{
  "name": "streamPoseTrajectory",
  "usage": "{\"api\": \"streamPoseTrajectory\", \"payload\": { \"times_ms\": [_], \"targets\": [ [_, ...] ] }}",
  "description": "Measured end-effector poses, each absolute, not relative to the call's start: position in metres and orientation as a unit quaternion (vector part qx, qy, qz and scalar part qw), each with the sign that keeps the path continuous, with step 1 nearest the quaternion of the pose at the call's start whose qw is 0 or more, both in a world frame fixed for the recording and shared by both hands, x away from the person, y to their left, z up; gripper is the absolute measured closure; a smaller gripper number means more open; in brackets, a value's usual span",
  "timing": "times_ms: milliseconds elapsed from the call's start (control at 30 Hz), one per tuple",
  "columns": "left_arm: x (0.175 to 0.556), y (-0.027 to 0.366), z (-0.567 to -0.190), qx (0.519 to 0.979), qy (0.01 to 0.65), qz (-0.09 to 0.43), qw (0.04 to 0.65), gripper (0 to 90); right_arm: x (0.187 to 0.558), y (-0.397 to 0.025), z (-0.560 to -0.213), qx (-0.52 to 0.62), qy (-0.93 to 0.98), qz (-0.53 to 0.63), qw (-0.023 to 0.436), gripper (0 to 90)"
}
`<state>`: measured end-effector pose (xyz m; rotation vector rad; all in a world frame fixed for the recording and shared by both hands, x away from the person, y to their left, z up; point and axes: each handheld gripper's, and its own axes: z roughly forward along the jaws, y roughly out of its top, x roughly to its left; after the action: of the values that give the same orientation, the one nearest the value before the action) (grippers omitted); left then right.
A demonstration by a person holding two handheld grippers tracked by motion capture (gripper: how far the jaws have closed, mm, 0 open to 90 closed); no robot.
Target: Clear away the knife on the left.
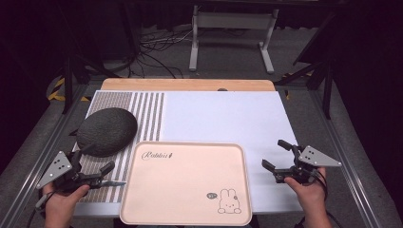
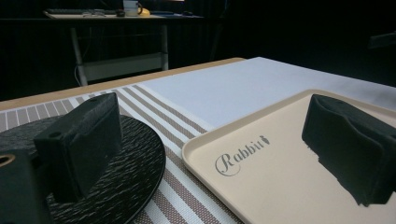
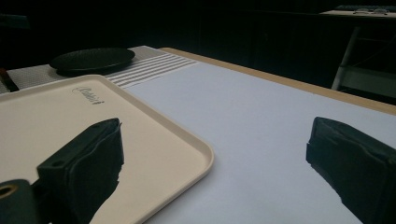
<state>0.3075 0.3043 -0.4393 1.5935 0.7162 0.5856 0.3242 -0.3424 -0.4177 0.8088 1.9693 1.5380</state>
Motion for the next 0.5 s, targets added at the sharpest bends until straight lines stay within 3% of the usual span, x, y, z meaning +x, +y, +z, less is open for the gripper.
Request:
{"api": "streamPoseTrajectory", "payload": {
  "times_ms": [500],
  "targets": [
    [0.3064, 0.3072, -0.4322, 0.702, 0.329, 0.221, 0.592, 6.2, 0.3255, -0.3428, -0.4182, 0.297, 0.726, 0.565, 0.256, 5.2]
  ]
}}
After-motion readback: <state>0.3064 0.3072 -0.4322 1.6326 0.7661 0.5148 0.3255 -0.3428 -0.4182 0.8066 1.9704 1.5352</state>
